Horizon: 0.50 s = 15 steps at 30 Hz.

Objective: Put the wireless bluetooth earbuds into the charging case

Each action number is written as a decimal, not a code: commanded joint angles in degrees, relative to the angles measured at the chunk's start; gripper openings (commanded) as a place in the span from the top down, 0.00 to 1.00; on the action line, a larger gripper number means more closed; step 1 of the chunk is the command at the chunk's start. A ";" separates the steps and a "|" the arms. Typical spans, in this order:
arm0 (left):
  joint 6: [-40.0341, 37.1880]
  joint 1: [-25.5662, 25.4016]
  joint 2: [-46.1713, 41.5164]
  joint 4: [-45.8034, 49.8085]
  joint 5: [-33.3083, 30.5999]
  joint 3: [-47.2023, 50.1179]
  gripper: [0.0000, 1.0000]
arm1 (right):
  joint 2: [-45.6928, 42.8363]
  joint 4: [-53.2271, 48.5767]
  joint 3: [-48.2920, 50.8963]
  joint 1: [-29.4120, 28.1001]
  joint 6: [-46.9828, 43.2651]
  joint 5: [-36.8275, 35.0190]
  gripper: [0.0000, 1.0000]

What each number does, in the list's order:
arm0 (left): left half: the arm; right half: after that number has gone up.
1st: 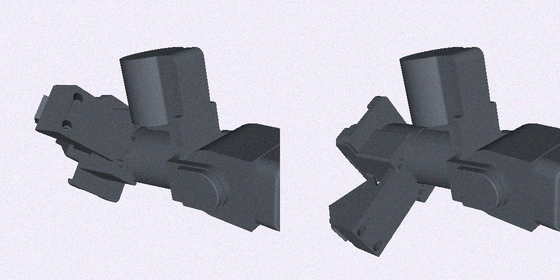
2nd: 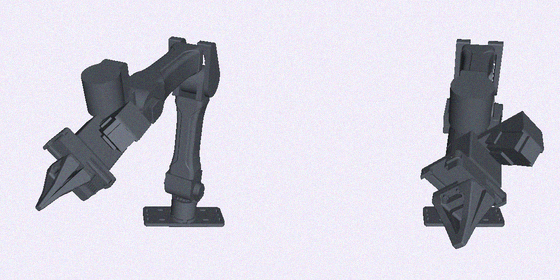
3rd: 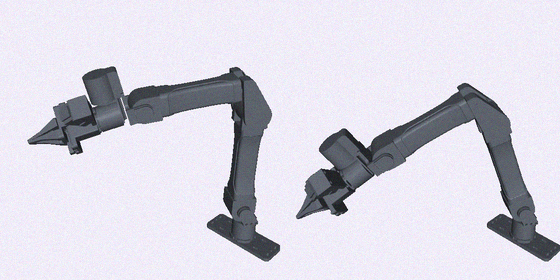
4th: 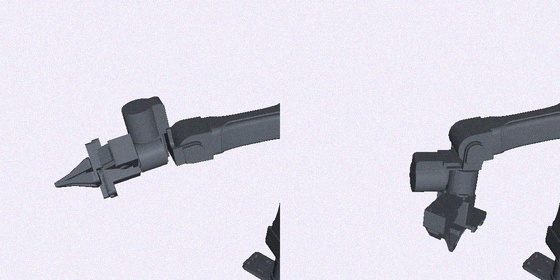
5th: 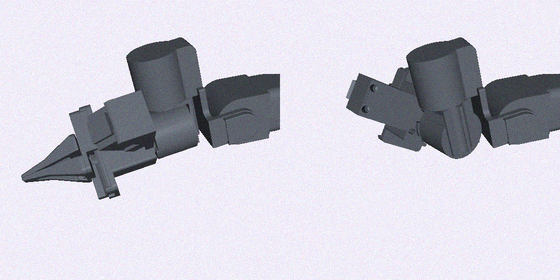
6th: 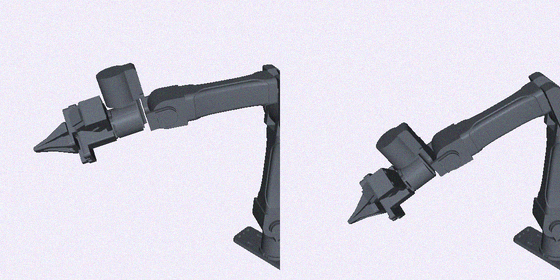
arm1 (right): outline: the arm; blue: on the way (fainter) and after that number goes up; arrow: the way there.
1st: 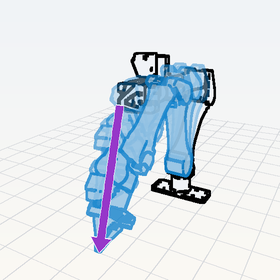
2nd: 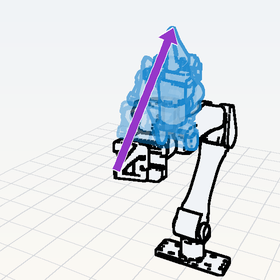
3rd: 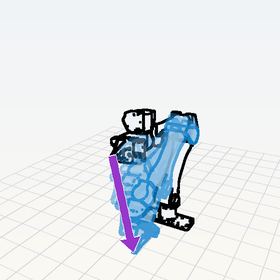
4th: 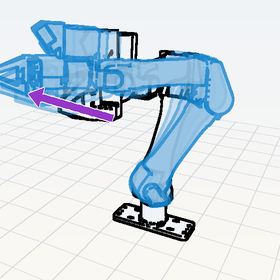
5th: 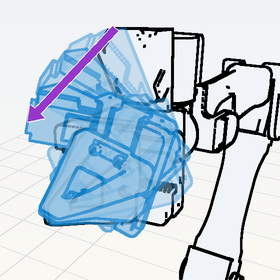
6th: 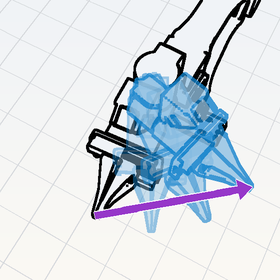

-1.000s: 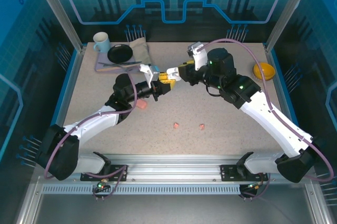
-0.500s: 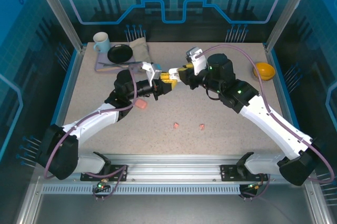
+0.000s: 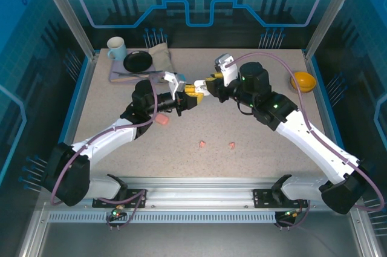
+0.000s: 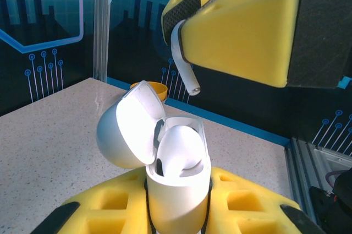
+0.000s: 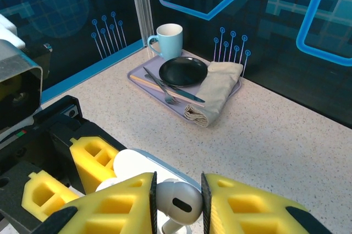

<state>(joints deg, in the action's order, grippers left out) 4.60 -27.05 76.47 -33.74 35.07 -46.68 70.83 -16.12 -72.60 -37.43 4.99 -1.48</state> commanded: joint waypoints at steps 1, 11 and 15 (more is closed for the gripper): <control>0.31 0.42 -0.09 -0.37 1.93 -2.44 1.00 | -0.87 1.82 1.17 0.69 -0.86 -0.90 0.73; 0.46 0.42 -0.09 -0.21 2.10 -3.13 1.00 | -0.97 2.13 2.99 1.61 -0.37 -1.16 0.74; 0.59 0.42 0.03 -0.32 2.11 -3.25 1.00 | -0.95 2.24 3.34 2.05 -0.15 -1.05 0.74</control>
<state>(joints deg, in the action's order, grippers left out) 4.62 -27.05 76.47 -32.97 35.70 -47.55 70.83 -15.09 -70.04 -36.51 4.89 -1.45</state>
